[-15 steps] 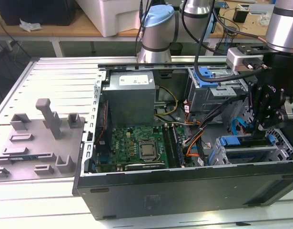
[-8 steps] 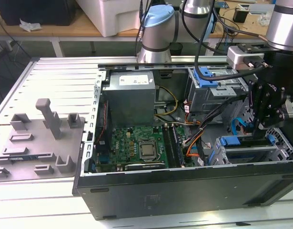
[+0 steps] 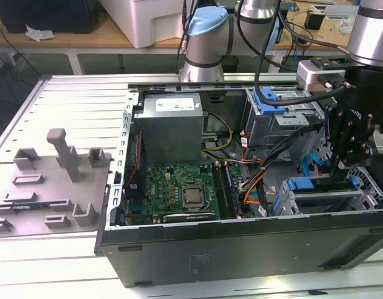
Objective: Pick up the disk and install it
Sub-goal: 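Insert the first disk wire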
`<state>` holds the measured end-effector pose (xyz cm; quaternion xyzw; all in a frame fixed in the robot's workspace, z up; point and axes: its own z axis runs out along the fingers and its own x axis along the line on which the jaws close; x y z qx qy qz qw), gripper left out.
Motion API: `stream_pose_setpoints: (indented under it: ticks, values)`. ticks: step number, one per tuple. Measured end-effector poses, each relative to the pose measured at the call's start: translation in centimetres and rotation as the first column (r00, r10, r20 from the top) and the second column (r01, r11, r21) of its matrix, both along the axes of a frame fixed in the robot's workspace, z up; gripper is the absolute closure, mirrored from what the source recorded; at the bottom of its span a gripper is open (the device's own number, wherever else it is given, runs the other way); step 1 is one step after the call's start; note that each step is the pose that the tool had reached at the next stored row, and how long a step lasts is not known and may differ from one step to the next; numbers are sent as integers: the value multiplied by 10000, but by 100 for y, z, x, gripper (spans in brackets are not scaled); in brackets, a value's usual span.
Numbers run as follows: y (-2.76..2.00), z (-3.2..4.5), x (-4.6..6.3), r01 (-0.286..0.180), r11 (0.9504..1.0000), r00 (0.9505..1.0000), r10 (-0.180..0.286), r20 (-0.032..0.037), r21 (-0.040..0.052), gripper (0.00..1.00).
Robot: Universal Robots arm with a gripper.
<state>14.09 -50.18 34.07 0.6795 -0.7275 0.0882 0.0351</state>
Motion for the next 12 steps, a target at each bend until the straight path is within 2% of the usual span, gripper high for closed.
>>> stream_pose_setpoints:
  ticks: [12]
  values:
    - [2,-12,-9,-127,9999,9999,127,1,0,83]
